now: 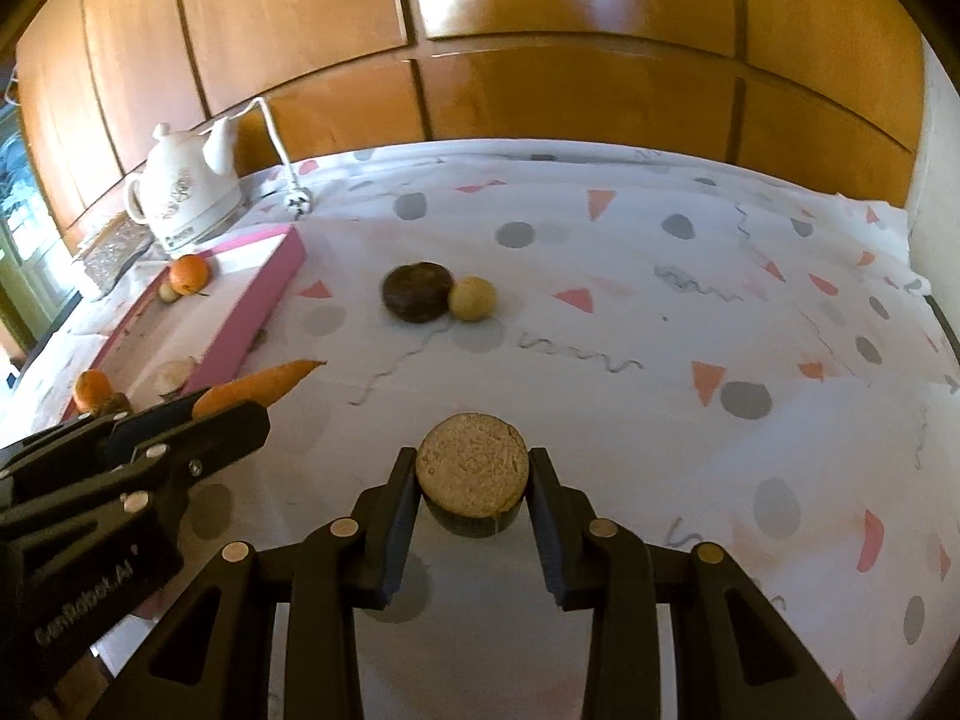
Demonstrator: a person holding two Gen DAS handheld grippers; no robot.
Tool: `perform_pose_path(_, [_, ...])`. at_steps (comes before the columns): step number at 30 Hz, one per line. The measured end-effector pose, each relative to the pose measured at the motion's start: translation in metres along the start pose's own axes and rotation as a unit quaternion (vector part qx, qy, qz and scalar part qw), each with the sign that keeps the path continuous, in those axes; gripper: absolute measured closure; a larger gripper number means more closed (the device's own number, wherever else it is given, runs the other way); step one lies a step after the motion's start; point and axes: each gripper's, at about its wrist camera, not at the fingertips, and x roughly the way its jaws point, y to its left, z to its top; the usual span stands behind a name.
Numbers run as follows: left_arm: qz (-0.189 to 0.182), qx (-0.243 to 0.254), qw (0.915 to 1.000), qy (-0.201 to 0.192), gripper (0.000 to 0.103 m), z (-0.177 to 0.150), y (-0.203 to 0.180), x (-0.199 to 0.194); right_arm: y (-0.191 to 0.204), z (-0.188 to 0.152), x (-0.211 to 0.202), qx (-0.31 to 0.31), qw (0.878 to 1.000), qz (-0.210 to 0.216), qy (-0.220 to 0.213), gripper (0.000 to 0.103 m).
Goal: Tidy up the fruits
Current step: 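Carry the carrot and root piece into the pink tray and open both grippers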
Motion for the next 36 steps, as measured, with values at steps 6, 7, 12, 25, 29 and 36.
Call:
perform_pose_path(6, [0.015,-0.024,0.9995,-0.017,0.077,0.009,0.025,-0.014,0.018,0.007,-0.002,-0.011,1.000,0.029,-0.003,0.067])
perform_pose_path(7, [0.018,-0.027,0.9993,-0.018,0.077,0.010,0.029,-0.015,0.021,0.008,-0.002,-0.012,0.999,0.033,-0.003,0.068])
perform_pose_path(12, [0.037,-0.046,0.9978,-0.029,0.077,0.013,0.057,-0.025,0.040,0.017,-0.003,-0.026,0.998,0.065,-0.001,0.067])
perform_pose_path(25, [0.077,-0.109,0.9904,-0.036,0.077,0.022,0.142,-0.034,0.114,0.023,-0.001,-0.097,0.984,0.148,0.016,0.068])
perform_pose_path(29, [0.087,-0.121,0.9882,-0.034,0.077,0.026,0.154,-0.033,0.134,0.021,0.004,-0.115,0.979,0.166,0.026,0.068])
perform_pose_path(36, [0.103,-0.143,0.9839,-0.031,0.072,0.020,0.171,-0.038,0.160,0.020,0.009,-0.142,0.972,0.183,0.031,0.067])
